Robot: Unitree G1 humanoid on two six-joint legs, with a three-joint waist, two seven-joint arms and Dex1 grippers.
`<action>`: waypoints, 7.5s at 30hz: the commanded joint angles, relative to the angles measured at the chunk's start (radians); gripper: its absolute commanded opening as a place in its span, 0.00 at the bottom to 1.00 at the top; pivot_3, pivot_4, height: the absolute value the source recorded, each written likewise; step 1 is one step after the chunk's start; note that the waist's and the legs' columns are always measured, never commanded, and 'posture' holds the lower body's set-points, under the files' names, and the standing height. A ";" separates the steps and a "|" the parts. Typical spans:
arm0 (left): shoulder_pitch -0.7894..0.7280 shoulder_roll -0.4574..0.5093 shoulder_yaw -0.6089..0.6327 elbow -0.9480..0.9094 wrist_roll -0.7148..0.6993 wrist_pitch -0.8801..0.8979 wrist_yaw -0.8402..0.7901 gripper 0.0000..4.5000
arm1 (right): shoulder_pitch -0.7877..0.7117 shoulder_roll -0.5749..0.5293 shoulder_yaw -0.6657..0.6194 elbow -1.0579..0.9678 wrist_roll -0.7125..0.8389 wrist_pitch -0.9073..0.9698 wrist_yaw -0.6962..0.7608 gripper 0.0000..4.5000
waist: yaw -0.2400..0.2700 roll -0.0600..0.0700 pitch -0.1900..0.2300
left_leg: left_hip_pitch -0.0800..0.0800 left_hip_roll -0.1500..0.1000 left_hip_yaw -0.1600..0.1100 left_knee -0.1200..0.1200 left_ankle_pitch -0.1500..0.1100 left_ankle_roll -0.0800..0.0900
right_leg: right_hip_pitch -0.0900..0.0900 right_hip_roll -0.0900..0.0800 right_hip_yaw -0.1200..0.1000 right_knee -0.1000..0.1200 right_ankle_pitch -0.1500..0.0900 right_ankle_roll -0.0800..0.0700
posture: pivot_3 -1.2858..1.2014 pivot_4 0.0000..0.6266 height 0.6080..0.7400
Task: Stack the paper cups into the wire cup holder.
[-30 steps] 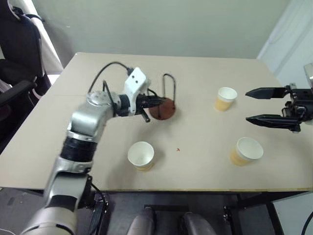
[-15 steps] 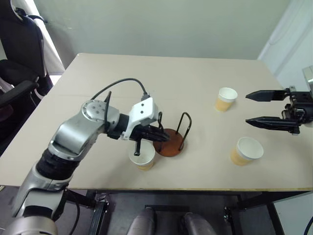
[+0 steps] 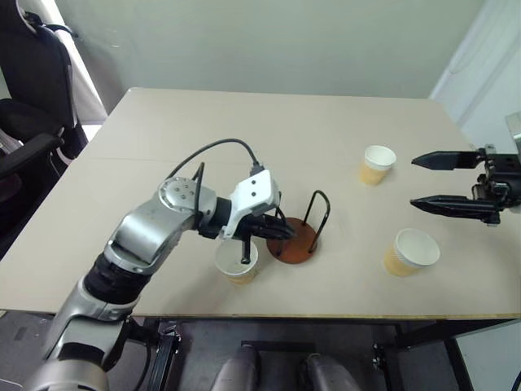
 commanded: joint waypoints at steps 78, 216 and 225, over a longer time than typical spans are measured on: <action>0.424 0.418 0.726 -0.074 -0.415 -0.176 -0.208 1.00 | 0.182 -0.128 0.351 -0.161 -0.406 -0.109 -0.025 0.20 | -0.013 0.001 0.000 | 0.000 0.001 0.000 -0.001 -0.006 0.001 | -0.001 0.000 0.000 -0.003 0.000 -0.004 | 0.52 0.24 1.00; 0.565 0.474 0.805 -0.203 -0.442 -0.144 -0.077 1.00 | -0.520 0.322 0.565 0.003 -0.384 -0.235 0.182 0.00 | -0.028 -0.001 0.001 | 0.014 0.028 0.000 -0.017 -0.003 -0.027 | -0.005 0.021 -0.008 0.009 -0.002 -0.041 | 0.52 0.24 1.00; 0.579 0.472 0.815 -0.209 -0.441 -0.143 -0.068 1.00 | -0.554 0.372 0.597 0.081 -0.469 -0.285 0.173 0.08 | -0.027 -0.001 0.001 | 0.013 0.028 0.000 -0.017 -0.003 -0.026 | -0.006 0.021 -0.008 0.008 -0.002 -0.041 | 0.52 0.24 1.00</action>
